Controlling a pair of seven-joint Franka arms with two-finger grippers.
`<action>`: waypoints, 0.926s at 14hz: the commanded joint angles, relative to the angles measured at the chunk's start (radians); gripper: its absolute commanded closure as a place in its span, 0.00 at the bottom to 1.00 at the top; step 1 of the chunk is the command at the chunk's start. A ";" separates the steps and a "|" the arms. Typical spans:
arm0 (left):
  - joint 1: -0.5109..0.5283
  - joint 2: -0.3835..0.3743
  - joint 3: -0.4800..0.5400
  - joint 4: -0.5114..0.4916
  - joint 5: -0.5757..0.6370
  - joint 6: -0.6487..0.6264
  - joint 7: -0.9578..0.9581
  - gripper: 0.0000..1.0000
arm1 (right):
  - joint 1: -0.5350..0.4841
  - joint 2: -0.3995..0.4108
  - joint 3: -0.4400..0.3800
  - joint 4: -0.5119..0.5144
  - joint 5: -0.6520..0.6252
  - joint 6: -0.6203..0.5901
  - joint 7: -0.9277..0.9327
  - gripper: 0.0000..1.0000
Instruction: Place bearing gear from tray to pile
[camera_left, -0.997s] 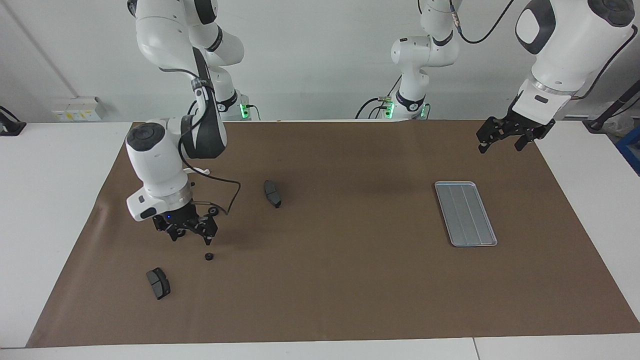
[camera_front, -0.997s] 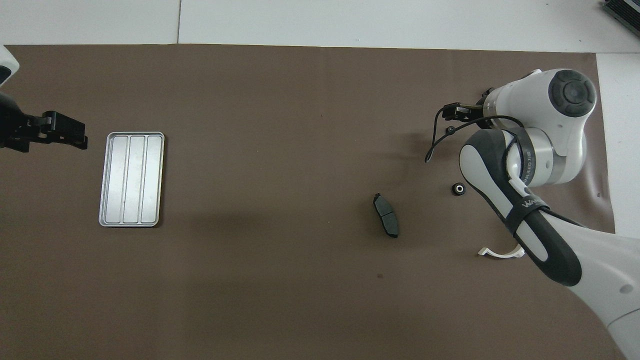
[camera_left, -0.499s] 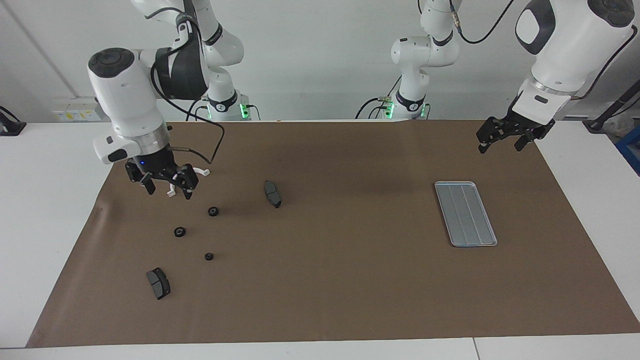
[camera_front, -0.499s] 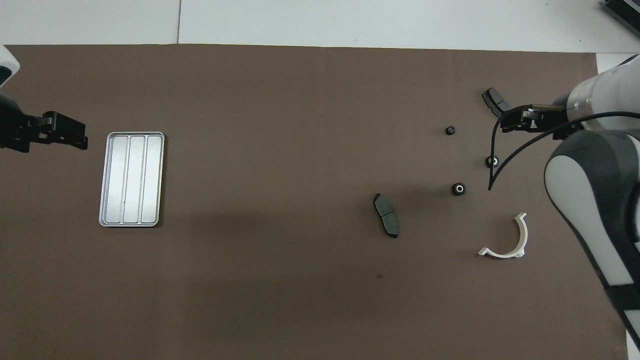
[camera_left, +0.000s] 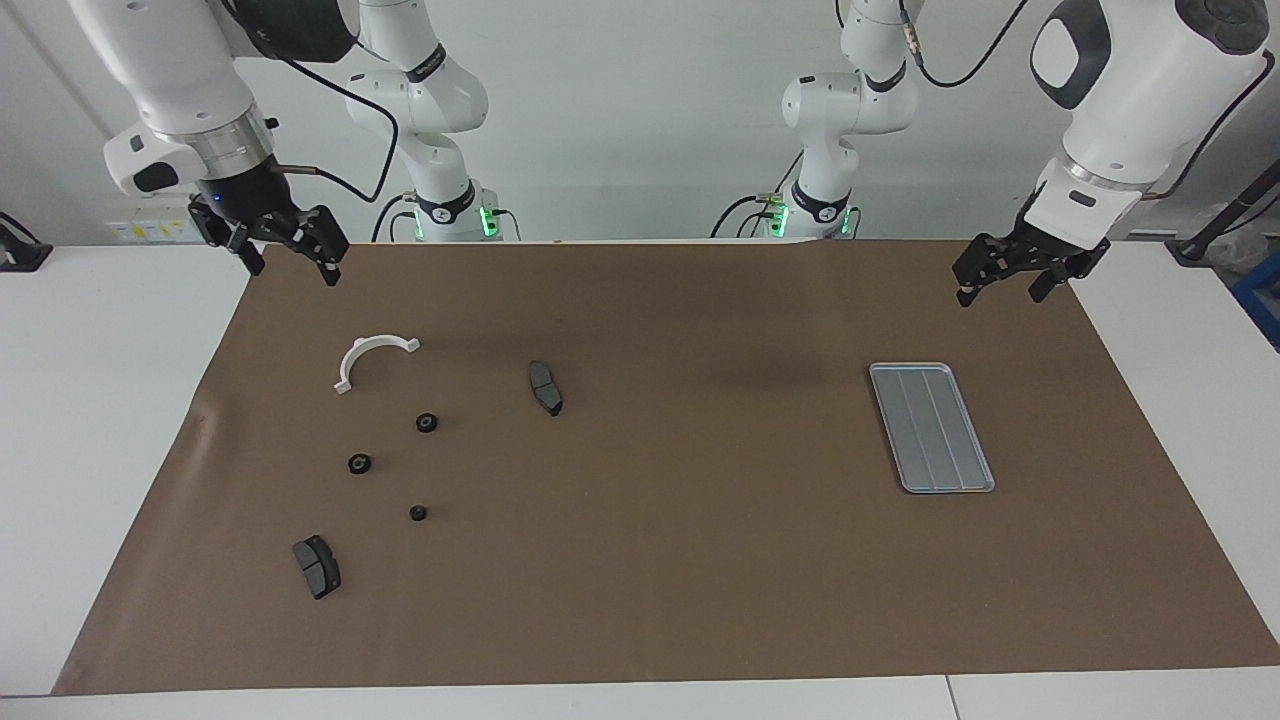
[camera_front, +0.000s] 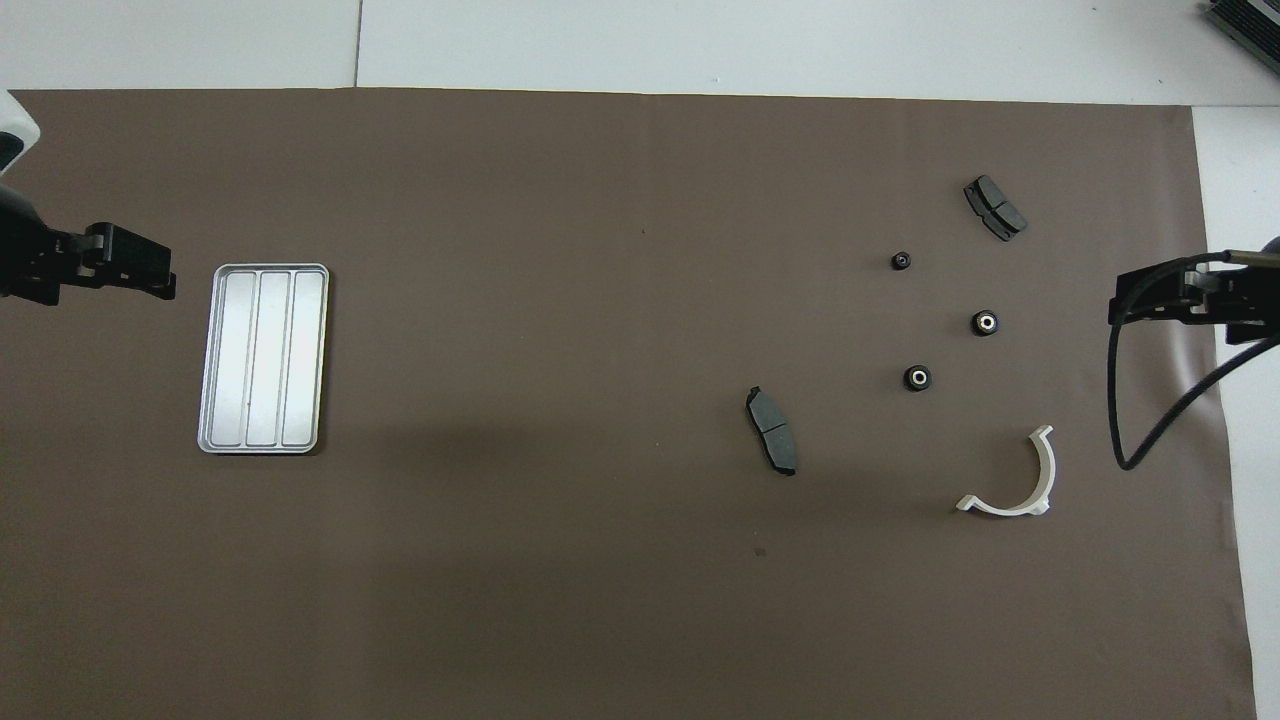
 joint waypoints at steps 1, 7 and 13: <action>0.009 -0.031 -0.003 -0.036 -0.006 0.008 0.005 0.00 | -0.017 0.010 0.010 0.002 0.022 -0.019 -0.031 0.00; 0.009 -0.031 -0.003 -0.036 -0.006 0.006 0.005 0.00 | -0.021 0.004 0.010 0.003 0.019 -0.021 -0.046 0.00; 0.009 -0.031 -0.003 -0.036 -0.006 0.006 0.005 0.00 | -0.006 0.006 0.009 0.006 0.015 -0.027 -0.077 0.00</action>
